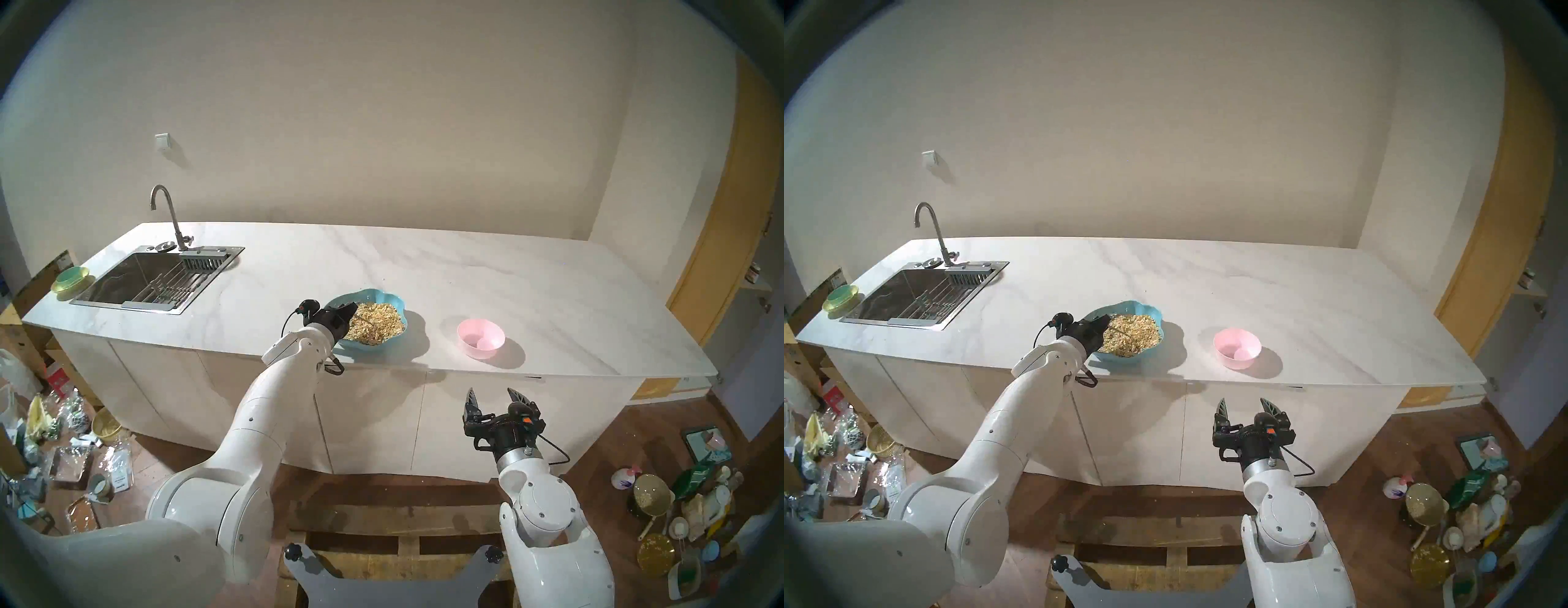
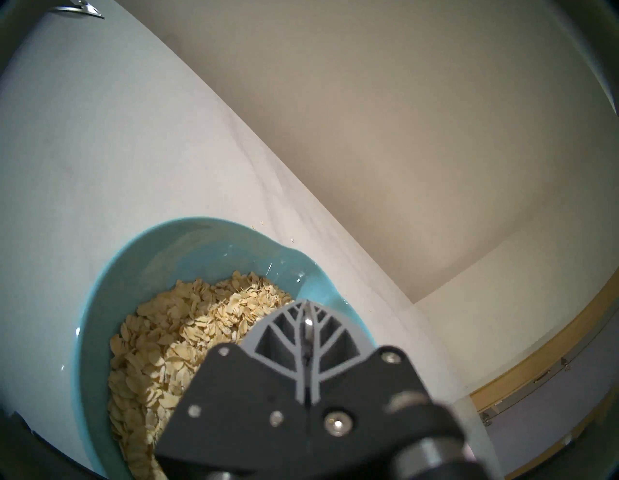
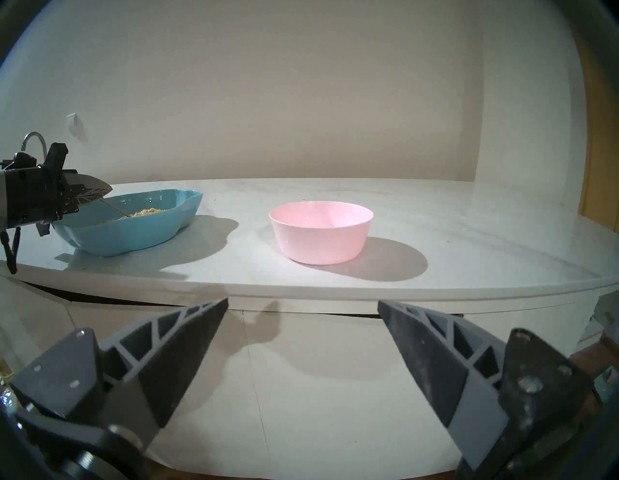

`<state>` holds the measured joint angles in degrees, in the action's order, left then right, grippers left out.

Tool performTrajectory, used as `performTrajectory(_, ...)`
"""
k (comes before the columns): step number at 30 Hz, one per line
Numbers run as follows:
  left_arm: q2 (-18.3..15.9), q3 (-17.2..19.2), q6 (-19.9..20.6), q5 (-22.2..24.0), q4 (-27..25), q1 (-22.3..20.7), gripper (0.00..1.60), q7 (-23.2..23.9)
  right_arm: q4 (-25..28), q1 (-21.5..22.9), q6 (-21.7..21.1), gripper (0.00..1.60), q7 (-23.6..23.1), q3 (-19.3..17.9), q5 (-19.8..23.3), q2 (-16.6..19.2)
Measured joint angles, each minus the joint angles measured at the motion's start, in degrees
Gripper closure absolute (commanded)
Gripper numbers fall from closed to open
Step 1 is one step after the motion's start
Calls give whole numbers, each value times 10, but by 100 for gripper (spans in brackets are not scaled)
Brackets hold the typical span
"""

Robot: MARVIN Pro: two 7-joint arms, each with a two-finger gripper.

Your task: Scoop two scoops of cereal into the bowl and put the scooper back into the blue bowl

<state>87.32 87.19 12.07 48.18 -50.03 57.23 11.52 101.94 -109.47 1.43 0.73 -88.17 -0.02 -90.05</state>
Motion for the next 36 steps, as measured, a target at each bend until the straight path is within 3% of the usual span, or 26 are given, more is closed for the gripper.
performTrajectory(36, 7, 51, 75, 58, -82, 19, 160, -49, 0, 0, 0, 0, 0, 0, 0, 0)
